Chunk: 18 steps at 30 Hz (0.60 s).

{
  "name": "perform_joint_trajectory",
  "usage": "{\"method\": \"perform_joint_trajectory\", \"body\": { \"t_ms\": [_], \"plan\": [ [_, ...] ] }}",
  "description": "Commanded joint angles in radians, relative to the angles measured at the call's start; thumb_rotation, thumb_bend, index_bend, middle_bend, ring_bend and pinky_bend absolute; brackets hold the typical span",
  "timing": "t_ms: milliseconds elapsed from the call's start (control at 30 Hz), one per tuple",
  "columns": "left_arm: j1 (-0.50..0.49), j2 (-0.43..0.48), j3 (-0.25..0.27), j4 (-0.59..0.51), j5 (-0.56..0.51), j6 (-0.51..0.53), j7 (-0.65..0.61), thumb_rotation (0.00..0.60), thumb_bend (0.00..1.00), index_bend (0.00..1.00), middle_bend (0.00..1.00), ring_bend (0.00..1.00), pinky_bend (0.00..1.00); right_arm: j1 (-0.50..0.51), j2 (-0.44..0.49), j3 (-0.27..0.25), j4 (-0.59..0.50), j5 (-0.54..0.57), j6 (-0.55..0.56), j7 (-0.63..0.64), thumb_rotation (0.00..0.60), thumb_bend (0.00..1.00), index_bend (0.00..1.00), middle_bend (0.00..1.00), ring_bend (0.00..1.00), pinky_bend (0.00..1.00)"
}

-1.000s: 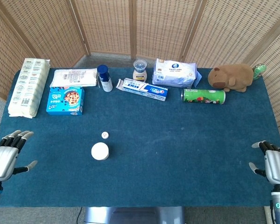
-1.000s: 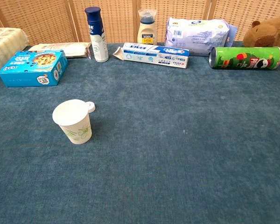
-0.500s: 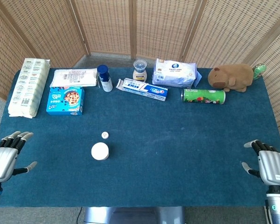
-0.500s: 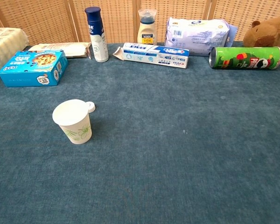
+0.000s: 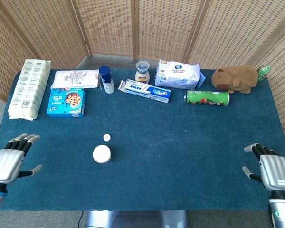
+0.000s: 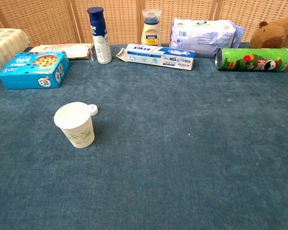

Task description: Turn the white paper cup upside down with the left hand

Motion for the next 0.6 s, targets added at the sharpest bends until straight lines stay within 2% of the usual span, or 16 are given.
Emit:
{"method": "perform_joint_trajectory", "body": {
  "t_ms": [33,333,600],
  "plan": [
    [-0.043,0.001,-0.009,-0.013,0.015,-0.048,0.008,0.385,0.18,0.13,0.2,0.13,0.19,0.0,-0.002,0.0,-0.002,-0.001,0.002,-0.002,0.6,0.25,0.35,0.34,0.39,0.42],
    [-0.163,-0.023,-0.035,-0.061,0.024,-0.191,0.09,0.373,0.18,0.13,0.2,0.13,0.19,-0.011,0.006,-0.005,-0.016,-0.007,0.018,-0.007,0.6,0.25,0.35,0.34,0.39,0.42],
    [-0.299,-0.128,-0.07,-0.088,-0.078,-0.376,0.258,0.375,0.18,0.13,0.2,0.13,0.19,-0.022,0.015,-0.01,-0.027,-0.015,0.033,-0.01,0.6,0.25,0.35,0.34,0.39,0.42]
  ]
}}
